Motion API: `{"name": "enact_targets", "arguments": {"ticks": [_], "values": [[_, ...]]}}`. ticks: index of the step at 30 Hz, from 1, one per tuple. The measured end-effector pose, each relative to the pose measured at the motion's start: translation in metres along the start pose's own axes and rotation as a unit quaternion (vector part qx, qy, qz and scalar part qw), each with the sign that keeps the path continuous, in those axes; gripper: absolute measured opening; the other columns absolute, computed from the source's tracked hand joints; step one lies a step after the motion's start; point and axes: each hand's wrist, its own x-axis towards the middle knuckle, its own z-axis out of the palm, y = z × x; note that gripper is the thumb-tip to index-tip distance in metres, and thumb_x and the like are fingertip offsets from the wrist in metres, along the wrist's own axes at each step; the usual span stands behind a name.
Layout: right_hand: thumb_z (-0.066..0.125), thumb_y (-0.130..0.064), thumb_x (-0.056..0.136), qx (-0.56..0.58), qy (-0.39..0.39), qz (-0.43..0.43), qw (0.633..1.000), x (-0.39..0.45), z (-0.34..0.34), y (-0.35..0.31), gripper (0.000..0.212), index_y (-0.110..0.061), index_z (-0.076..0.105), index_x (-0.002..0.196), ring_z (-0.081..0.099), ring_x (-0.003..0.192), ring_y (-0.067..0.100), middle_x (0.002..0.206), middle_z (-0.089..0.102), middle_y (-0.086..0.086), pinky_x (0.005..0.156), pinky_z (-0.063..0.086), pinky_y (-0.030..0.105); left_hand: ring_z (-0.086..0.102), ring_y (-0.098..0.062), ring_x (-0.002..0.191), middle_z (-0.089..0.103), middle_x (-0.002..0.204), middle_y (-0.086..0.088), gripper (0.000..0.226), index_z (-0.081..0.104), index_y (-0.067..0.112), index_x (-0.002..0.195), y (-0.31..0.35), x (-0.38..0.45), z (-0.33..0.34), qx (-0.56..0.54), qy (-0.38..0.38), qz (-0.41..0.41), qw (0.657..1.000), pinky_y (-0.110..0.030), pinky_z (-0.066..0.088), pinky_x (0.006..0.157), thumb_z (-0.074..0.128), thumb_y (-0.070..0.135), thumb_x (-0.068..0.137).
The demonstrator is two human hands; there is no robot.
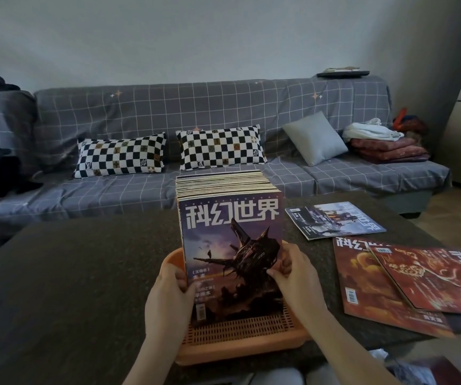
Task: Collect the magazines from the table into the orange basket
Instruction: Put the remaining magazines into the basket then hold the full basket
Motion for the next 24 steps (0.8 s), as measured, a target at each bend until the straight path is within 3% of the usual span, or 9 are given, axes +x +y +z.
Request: {"name": "enact_targets", "arguments": {"ticks": [3, 7, 12, 15, 17, 19, 21, 24], "values": [[0.072, -0.022, 0.08, 0.003, -0.019, -0.015, 1.0, 0.0, 0.003, 0.002, 0.062, -0.031, 0.042, 0.133, 0.054, 0.103, -0.001, 0.118, 0.059, -0.012, 0.085, 0.037, 0.011, 0.058, -0.003, 0.075, 0.065, 0.092, 0.01, 0.032, 0.059, 0.019, 0.114, 0.001, -0.001, -0.001, -0.017, 0.012, 0.016, 1.0, -0.022, 0.049, 0.065, 0.069, 0.028, 0.085], [0.069, -0.024, 0.082, 0.011, -0.05, -0.017, 0.999, 0.001, 0.001, 0.004, 0.064, -0.037, 0.035, 0.135, 0.052, 0.095, -0.008, 0.118, 0.06, -0.014, 0.078, 0.033, 0.0, 0.06, 0.001, 0.062, 0.065, 0.075, 0.013, 0.025, 0.066, 0.02, 0.116, 0.001, -0.002, 0.0, 0.019, -0.024, 0.051, 0.998, -0.019, 0.054, 0.059, 0.056, 0.025, 0.094], [0.068, -0.027, 0.083, 0.019, -0.063, -0.002, 0.998, 0.001, -0.001, 0.001, 0.064, -0.033, 0.037, 0.138, 0.06, 0.099, 0.005, 0.108, 0.064, -0.011, 0.082, 0.042, 0.014, 0.057, 0.005, 0.058, 0.058, 0.067, 0.017, 0.026, 0.066, 0.02, 0.116, 0.001, 0.0, -0.001, 0.025, -0.029, 0.048, 0.998, -0.009, 0.043, 0.05, 0.057, 0.028, 0.094], [0.068, -0.028, 0.083, 0.023, -0.068, 0.01, 0.997, 0.001, -0.003, -0.001, 0.062, -0.029, 0.039, 0.138, 0.06, 0.096, 0.006, 0.103, 0.064, -0.011, 0.081, 0.044, 0.017, 0.058, 0.001, 0.066, 0.059, 0.083, 0.018, 0.031, 0.059, 0.022, 0.115, 0.003, -0.004, -0.002, 0.012, -0.005, 0.027, 1.0, -0.019, 0.048, 0.056, 0.061, 0.038, 0.089], [0.069, -0.027, 0.083, 0.025, -0.062, 0.016, 0.998, 0.0, -0.004, -0.003, 0.06, -0.027, 0.042, 0.137, 0.059, 0.092, 0.002, 0.101, 0.063, -0.013, 0.08, 0.042, 0.012, 0.052, -0.005, 0.072, 0.05, 0.1, 0.011, 0.042, 0.049, 0.021, 0.115, 0.003, -0.007, -0.004, 0.007, 0.036, -0.002, 0.999, -0.022, 0.041, 0.055, 0.065, 0.045, 0.084], [0.071, -0.024, 0.081, 0.041, -0.046, 0.027, 0.998, 0.0, -0.007, -0.005, 0.06, -0.027, 0.045, 0.135, 0.055, 0.084, -0.009, 0.094, 0.059, -0.021, 0.075, 0.038, 0.001, 0.048, -0.003, 0.07, 0.043, 0.103, 0.009, 0.042, 0.046, 0.021, 0.11, 0.003, -0.01, -0.006, 0.001, 0.05, -0.003, 0.999, -0.018, 0.035, 0.052, 0.064, 0.048, 0.083], [0.072, -0.021, 0.08, 0.057, -0.033, 0.034, 0.997, -0.002, -0.01, -0.006, 0.059, -0.026, 0.047, 0.134, 0.05, 0.076, -0.019, 0.085, 0.053, -0.031, 0.065, 0.036, -0.007, 0.048, 0.001, 0.07, 0.045, 0.103, 0.01, 0.035, 0.048, 0.024, 0.107, 0.005, -0.015, -0.005, -0.005, 0.035, 0.017, 0.999, -0.017, 0.037, 0.053, 0.062, 0.047, 0.085], [0.072, -0.022, 0.08, 0.059, -0.026, 0.026, 0.998, -0.007, -0.017, -0.007, 0.06, -0.028, 0.047, 0.133, 0.051, 0.077, -0.019, 0.084, 0.052, -0.032, 0.064, 0.037, -0.006, 0.054, 0.002, 0.073, 0.052, 0.1, 0.015, 0.025, 0.055, 0.028, 0.105, 0.012, -0.024, -0.001, -0.003, 0.005, 0.063, 0.998, -0.013, 0.039, 0.056, 0.06, 0.045, 0.087]]}}
